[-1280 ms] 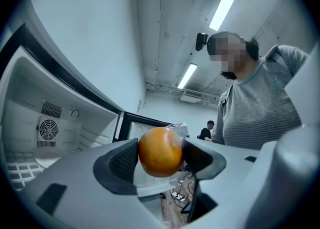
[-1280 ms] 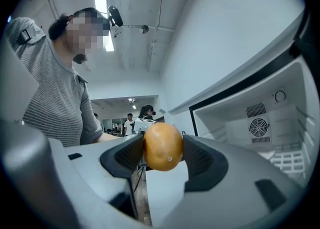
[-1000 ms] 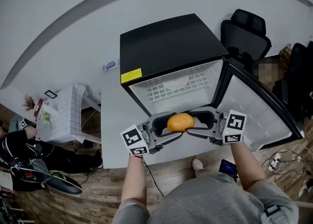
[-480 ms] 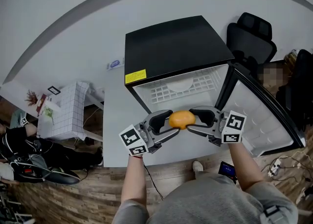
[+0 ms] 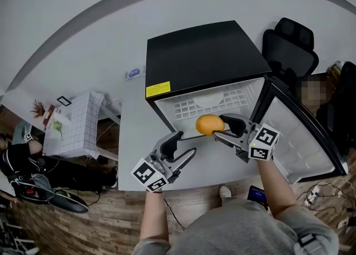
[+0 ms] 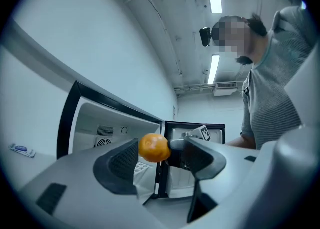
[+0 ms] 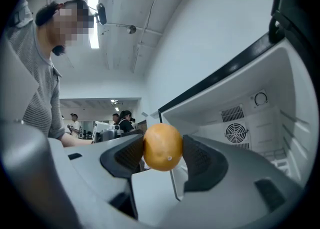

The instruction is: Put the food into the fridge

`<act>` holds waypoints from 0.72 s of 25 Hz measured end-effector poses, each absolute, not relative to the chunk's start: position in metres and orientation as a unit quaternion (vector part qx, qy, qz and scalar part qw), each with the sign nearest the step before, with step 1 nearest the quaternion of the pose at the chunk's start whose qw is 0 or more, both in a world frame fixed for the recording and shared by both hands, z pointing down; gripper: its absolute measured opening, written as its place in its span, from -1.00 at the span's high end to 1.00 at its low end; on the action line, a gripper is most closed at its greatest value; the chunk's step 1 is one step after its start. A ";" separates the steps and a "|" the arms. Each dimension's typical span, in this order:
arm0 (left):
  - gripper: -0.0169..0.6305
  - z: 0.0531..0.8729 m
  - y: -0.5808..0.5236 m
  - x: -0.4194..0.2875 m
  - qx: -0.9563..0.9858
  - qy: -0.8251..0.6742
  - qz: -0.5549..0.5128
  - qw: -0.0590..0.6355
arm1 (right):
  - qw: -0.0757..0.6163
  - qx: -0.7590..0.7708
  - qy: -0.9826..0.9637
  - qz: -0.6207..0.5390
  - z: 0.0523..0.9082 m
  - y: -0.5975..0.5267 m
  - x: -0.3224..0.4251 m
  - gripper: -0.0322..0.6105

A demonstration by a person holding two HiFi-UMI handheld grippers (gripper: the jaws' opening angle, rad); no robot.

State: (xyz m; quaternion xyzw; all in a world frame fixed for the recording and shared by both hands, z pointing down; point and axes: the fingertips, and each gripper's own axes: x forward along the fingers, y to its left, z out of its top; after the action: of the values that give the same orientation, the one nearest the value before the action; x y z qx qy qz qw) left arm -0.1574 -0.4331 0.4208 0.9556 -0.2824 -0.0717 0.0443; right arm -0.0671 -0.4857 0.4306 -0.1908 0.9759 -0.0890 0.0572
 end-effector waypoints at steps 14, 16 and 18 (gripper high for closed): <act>0.89 0.437 -0.409 -0.153 0.947 -0.306 -0.078 0.051 | 0.033 -0.288 0.953 -0.089 0.464 -0.566 -0.070 0.12; 0.91 0.438 -0.408 -0.154 0.946 -0.309 -0.080 0.054 | 0.022 -0.305 0.948 -0.090 0.470 -0.579 -0.069 0.12; 0.91 0.439 -0.406 -0.153 0.945 -0.311 -0.080 0.057 | 0.012 -0.321 0.943 -0.093 0.477 -0.591 -0.068 0.12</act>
State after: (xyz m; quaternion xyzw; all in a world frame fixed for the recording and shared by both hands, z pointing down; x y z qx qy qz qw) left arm -0.1533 -0.4059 0.4388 0.9454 -0.3106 -0.0805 0.0566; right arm -0.0679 -0.5914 0.4767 -0.3208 0.9425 -0.0927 0.0124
